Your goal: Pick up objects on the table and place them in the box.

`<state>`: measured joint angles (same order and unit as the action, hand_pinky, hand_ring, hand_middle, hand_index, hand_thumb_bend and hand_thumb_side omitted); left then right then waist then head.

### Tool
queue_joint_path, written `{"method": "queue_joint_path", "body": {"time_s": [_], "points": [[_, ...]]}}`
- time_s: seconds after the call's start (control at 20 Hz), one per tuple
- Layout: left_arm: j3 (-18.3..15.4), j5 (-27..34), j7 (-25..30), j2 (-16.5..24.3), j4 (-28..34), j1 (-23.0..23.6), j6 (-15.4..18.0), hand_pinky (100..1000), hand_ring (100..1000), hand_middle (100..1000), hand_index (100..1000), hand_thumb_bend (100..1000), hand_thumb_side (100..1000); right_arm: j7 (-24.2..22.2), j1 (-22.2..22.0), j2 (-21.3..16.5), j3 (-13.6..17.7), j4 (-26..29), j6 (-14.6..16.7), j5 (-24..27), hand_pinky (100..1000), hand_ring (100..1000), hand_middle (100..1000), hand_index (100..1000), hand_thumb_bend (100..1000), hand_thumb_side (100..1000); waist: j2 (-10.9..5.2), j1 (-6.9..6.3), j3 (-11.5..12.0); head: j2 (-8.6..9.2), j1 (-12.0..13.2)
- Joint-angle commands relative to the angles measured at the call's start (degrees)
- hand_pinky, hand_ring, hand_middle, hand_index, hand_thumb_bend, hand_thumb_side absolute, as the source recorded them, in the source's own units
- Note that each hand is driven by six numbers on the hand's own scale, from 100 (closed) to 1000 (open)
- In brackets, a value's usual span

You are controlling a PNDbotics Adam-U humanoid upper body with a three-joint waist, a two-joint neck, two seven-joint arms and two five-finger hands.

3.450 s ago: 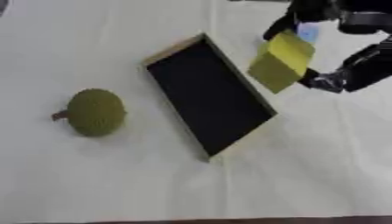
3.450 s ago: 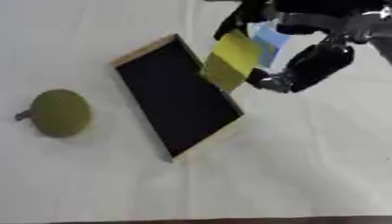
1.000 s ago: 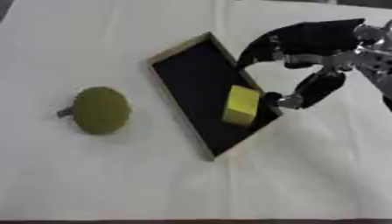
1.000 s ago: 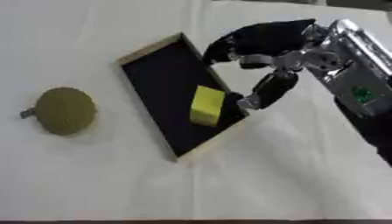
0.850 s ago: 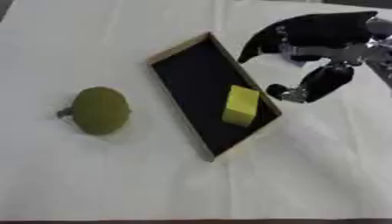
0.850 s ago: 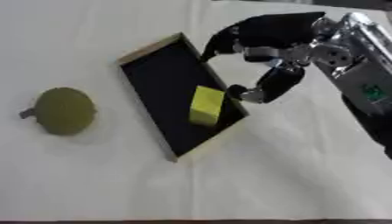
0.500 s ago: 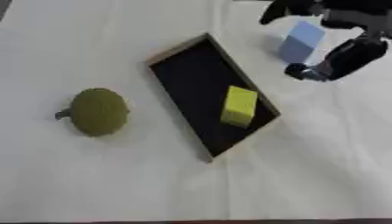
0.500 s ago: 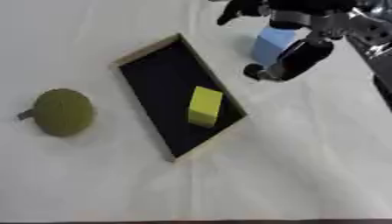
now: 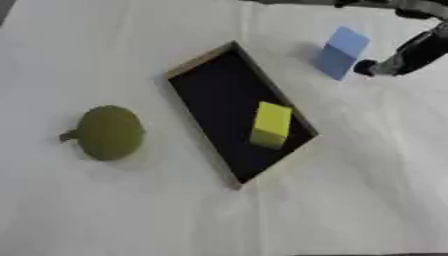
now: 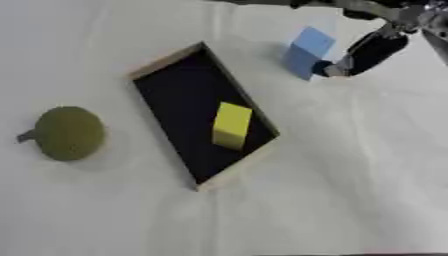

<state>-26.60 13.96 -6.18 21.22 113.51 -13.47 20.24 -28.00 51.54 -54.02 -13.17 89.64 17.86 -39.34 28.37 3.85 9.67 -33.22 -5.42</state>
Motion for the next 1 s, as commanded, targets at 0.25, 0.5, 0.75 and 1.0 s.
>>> {"method": "queue_joint_path", "body": {"time_s": [0.25, 0.5, 0.75, 1.0], "points": [[-0.17, -0.42, 0.21, 2.12, 1.08, 0.34, 0.35, 864, 732, 621, 829, 100, 595, 2.51, 0.02, -3.76, 0.07, -2.23, 3.45, -2.12, 949, 968, 908, 943, 447, 368, -0.44, -0.55, -0.12, 0.26, 0.37], [-0.14, -0.31, 0.39, 2.06, 1.08, 0.39, 0.31, 865, 732, 621, 829, 100, 594, 3.32, 0.90, -3.40, -0.52, -4.56, 5.24, -2.42, 948, 967, 910, 945, 448, 377, -0.23, -0.52, 0.24, 0.41, 0.43], [-0.05, -0.15, 0.61, 1.83, 1.08, 0.43, 0.26, 865, 733, 622, 829, 100, 594, 2.83, 2.57, -2.03, -0.80, -7.19, 5.22, -2.99, 947, 966, 909, 945, 448, 339, -0.05, -0.59, 0.94, 0.74, 0.38], [0.03, -0.04, 0.71, 1.73, 1.08, 0.41, 0.21, 865, 734, 622, 829, 100, 594, 2.23, 4.31, -0.52, -0.88, -9.44, 4.28, -4.62, 946, 966, 909, 945, 448, 321, -0.06, -0.78, 1.18, 1.01, 0.12]]}}
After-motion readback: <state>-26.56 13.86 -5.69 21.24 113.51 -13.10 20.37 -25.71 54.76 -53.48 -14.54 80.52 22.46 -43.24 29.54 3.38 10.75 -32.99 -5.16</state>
